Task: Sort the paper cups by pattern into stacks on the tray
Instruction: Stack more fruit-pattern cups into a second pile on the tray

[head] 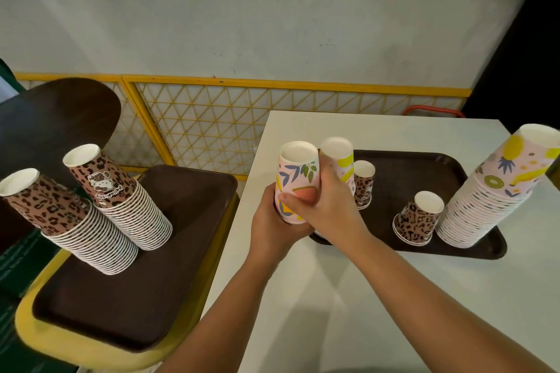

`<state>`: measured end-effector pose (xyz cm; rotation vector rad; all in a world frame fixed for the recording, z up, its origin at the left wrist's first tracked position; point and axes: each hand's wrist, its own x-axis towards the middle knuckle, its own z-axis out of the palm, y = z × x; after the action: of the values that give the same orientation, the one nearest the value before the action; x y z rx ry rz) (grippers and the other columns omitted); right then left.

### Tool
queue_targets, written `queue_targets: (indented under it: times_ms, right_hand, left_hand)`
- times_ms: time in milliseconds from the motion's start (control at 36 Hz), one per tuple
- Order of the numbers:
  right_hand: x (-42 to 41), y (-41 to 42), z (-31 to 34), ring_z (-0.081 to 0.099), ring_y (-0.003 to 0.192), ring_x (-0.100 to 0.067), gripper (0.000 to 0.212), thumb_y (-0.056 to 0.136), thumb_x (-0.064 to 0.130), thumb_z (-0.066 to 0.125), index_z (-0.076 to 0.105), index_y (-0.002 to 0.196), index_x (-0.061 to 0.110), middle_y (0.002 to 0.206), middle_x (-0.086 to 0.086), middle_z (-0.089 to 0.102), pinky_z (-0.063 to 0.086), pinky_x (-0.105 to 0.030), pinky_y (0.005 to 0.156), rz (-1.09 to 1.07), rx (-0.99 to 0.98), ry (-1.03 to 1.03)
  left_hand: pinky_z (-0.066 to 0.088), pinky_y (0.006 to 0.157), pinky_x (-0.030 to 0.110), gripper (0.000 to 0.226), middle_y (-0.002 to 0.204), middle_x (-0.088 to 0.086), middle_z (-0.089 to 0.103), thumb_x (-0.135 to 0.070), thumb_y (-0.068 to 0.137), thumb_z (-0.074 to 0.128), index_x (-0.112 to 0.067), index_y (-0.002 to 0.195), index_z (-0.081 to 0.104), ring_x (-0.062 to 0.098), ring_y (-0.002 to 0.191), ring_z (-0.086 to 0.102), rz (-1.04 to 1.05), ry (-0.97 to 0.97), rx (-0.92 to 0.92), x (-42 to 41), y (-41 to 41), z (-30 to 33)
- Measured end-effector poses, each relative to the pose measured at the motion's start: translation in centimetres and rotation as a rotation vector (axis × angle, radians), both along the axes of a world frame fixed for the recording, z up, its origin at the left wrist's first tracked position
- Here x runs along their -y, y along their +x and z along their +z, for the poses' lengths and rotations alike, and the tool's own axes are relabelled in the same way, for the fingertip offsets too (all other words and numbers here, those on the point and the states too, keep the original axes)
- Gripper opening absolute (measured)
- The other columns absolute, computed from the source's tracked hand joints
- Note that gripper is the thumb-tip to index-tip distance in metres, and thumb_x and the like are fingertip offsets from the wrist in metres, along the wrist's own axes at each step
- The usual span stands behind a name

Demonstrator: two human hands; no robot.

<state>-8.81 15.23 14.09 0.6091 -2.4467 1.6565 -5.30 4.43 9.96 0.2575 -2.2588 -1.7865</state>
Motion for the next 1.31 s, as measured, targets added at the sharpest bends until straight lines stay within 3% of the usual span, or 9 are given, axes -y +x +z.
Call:
queue_targets:
  times_ms: [194,250,333,556,667,917,1083,1167,1306]
  right_hand:
    - [-0.4,-0.7,-0.1,0.058,0.099,-0.01,0.051,0.071,0.035,0.076,0.047,0.111,0.023,0.109,0.0,0.061,0.049,-0.021,0.082,-0.045,0.0,0.016]
    - [-0.5,-0.9,0.2,0.059,0.096,-0.009,0.049,0.072,0.032,0.076,0.048,0.11,0.02,0.105,0.003,0.063,0.047,-0.014,0.078,-0.048,-0.002,0.008]
    - [-0.7,-1.1,0.8,0.058,0.086,-0.001,0.049,0.073,0.03,0.075,0.049,0.112,0.015,0.098,0.01,0.062,0.044,-0.004,0.069,-0.063,-0.031,0.015]
    - [-1.5,-1.9,4.0,0.06,0.083,0.001,0.047,0.073,0.033,0.075,0.05,0.108,0.016,0.094,0.01,0.06,0.047,-0.009,0.068,-0.122,-0.156,-0.028]
    - [-2.0,-2.4,6.0,0.059,0.081,0.013,0.042,0.071,0.038,0.069,0.05,0.105,0.021,0.091,0.024,0.059,0.044,-0.003,0.067,-0.191,-0.205,-0.137]
    - [-3.4,-4.7,6.3,0.056,0.085,0.018,0.051,0.078,0.032,0.072,0.049,0.117,0.01,0.098,0.017,0.059,0.042,-0.002,0.07,-0.308,-0.257,-0.187]
    - [-3.3,-4.8,2.8,0.058,0.09,-0.002,0.054,0.074,0.033,0.074,0.048,0.117,0.014,0.103,0.008,0.06,0.044,-0.002,0.068,-0.281,-0.127,-0.066]
    - [-3.1,-4.6,1.7,0.057,0.101,-0.008,0.071,0.07,0.038,0.074,0.041,0.129,0.016,0.119,0.002,0.058,0.044,-0.009,0.075,-0.244,-0.056,-0.003]
    - [-2.8,-2.3,2.1,0.032,0.112,0.009,0.085,0.072,0.046,0.068,0.031,0.139,0.008,0.139,-0.006,0.038,0.028,0.009,0.078,-0.277,-0.2,-0.05]
  left_hand:
    - [0.055,0.093,0.029,0.092,0.124,-0.011,0.064,-0.016,0.058,0.093,-0.021,0.136,0.045,0.005,0.111,0.062,-0.077,-0.006,0.021,-0.1,0.2,-0.1]
    - [0.055,0.092,0.031,0.09,0.121,-0.01,0.066,-0.02,0.056,0.094,-0.02,0.133,0.048,0.006,0.109,0.064,-0.067,-0.029,0.047,0.0,0.2,-0.5]
    - [0.056,0.087,0.026,0.081,0.115,-0.007,0.069,-0.014,0.057,0.093,-0.019,0.127,0.053,0.006,0.102,0.066,-0.061,-0.032,0.088,0.1,0.2,-0.8]
    - [0.052,0.07,0.016,0.066,0.105,-0.001,0.07,-0.009,0.059,0.09,-0.015,0.117,0.057,0.015,0.094,0.067,-0.057,-0.047,0.153,0.2,0.4,-0.8]
    - [0.052,0.066,0.013,0.065,0.105,-0.001,0.07,-0.01,0.061,0.09,-0.015,0.117,0.057,0.014,0.094,0.067,-0.053,-0.047,0.161,0.3,0.5,-0.8]
    - [0.053,0.066,0.01,0.064,0.105,-0.008,0.067,-0.014,0.063,0.089,-0.023,0.116,0.054,0.011,0.096,0.064,-0.041,-0.051,0.164,0.3,0.6,-0.3]
    - [0.055,0.073,0.016,0.065,0.107,-0.005,0.068,-0.014,0.063,0.089,-0.022,0.117,0.055,0.011,0.097,0.065,-0.02,-0.052,0.126,0.5,0.4,0.0]
    - [0.056,0.076,0.022,0.065,0.107,-0.003,0.069,-0.015,0.062,0.09,-0.019,0.118,0.056,0.014,0.097,0.066,-0.004,-0.041,0.102,0.7,0.3,0.2]
    - [0.058,0.084,0.033,0.069,0.109,-0.002,0.07,-0.015,0.061,0.091,-0.021,0.12,0.056,0.016,0.099,0.067,0.004,-0.036,0.056,0.7,0.3,0.6]
